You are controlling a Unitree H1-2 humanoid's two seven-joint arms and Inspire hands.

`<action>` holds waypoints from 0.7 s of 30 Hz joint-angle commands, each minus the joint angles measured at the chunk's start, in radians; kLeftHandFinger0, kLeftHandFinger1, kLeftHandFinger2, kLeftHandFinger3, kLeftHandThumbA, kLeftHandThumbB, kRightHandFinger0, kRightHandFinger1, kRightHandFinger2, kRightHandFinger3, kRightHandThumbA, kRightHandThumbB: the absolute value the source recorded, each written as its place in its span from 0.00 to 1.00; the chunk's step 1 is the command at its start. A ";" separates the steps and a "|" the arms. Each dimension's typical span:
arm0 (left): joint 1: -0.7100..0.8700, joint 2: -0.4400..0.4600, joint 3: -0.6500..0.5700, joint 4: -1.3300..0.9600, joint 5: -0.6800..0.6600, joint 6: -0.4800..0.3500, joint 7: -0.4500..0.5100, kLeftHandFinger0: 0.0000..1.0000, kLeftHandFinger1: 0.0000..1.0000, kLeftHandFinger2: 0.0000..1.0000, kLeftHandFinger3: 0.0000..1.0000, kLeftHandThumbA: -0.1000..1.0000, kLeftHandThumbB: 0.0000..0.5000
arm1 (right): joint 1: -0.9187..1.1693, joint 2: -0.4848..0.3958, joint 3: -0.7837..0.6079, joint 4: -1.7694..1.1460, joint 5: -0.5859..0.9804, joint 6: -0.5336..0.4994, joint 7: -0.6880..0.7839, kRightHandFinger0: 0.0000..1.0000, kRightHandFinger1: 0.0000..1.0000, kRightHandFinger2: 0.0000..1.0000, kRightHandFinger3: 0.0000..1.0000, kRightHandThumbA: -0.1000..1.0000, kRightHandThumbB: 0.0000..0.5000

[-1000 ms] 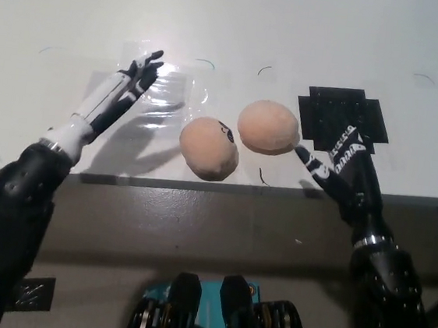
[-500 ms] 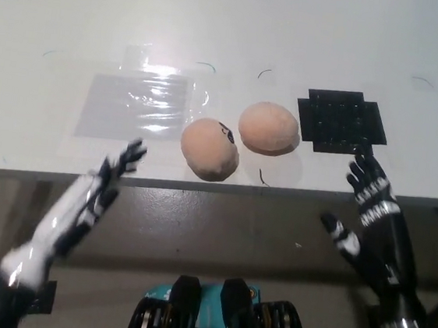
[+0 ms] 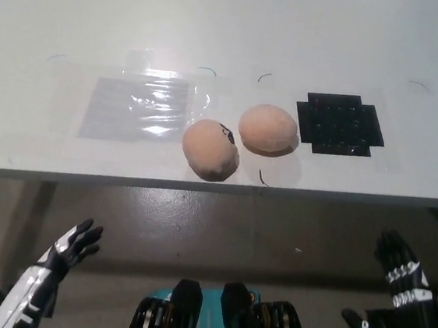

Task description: Use both hands to push two dumpling toys together to the middle

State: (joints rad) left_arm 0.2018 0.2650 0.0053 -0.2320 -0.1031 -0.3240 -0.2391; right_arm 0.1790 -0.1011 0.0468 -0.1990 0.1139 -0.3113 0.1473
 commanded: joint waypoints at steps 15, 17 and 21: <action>-0.013 -0.022 0.002 0.272 0.018 -0.126 0.002 1.00 1.00 1.00 1.00 1.00 0.70 | 0.004 -0.004 0.006 0.198 0.015 -0.139 0.028 1.00 1.00 1.00 1.00 1.00 0.64; -0.006 -0.025 0.002 0.284 0.020 -0.121 0.005 1.00 1.00 1.00 1.00 1.00 0.70 | 0.013 -0.006 0.006 0.205 0.013 -0.147 0.028 1.00 1.00 1.00 1.00 1.00 0.63; -0.009 -0.025 0.002 0.304 0.016 -0.126 0.003 1.00 1.00 1.00 1.00 1.00 0.72 | 0.013 -0.006 0.006 0.216 0.024 -0.145 0.032 1.00 1.00 1.00 1.00 1.00 0.62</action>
State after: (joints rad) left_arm 0.1981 0.2365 0.0025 0.0677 -0.0805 -0.3959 -0.2376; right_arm 0.1978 -0.1013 0.0521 0.0174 0.1175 -0.3888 0.1570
